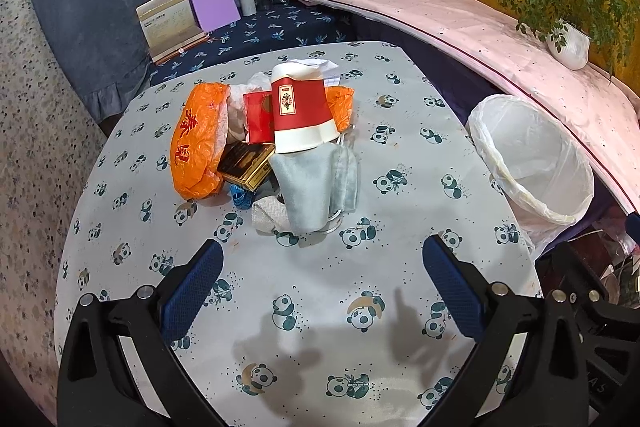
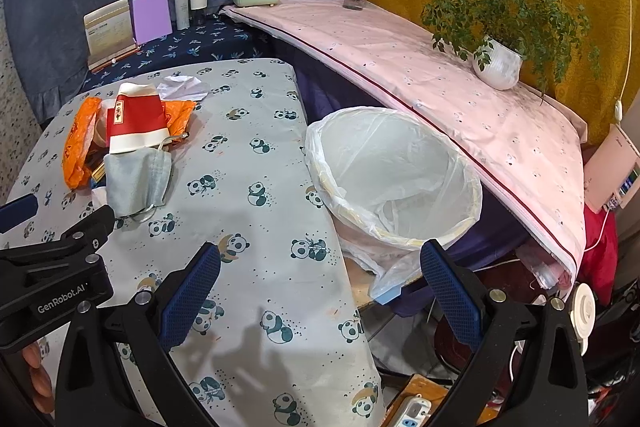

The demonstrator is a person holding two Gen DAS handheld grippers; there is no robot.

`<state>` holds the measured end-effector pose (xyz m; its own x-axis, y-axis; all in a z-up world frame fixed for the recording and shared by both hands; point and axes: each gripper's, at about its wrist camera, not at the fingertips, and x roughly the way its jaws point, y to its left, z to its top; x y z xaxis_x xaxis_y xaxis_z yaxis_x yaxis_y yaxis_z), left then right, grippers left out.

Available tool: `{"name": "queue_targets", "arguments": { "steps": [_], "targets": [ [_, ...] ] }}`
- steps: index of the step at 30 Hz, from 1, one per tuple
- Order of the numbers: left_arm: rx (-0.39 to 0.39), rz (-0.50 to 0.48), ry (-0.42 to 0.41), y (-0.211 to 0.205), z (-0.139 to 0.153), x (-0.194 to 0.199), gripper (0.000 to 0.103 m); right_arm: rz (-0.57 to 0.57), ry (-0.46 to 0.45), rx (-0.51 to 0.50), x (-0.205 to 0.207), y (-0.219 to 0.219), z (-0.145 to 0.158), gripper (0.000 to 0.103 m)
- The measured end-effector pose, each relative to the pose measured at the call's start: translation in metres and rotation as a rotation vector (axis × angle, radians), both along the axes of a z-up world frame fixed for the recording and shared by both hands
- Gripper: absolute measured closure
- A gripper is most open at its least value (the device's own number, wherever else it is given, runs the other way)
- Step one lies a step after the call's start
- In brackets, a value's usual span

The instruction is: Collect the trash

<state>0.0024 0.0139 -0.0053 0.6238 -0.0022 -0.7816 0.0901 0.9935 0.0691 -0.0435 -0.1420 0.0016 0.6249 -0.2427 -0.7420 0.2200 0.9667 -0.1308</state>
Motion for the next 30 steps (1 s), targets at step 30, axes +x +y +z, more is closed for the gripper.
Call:
{"name": "queue_targets", "arguments": {
  "steps": [30],
  "targets": [
    [0.015, -0.022, -0.017, -0.0022, 0.0009, -0.0018, 0.008, -0.006, -0.003, 0.000, -0.0008, -0.0033, 0.0013, 0.007]
  ]
}}
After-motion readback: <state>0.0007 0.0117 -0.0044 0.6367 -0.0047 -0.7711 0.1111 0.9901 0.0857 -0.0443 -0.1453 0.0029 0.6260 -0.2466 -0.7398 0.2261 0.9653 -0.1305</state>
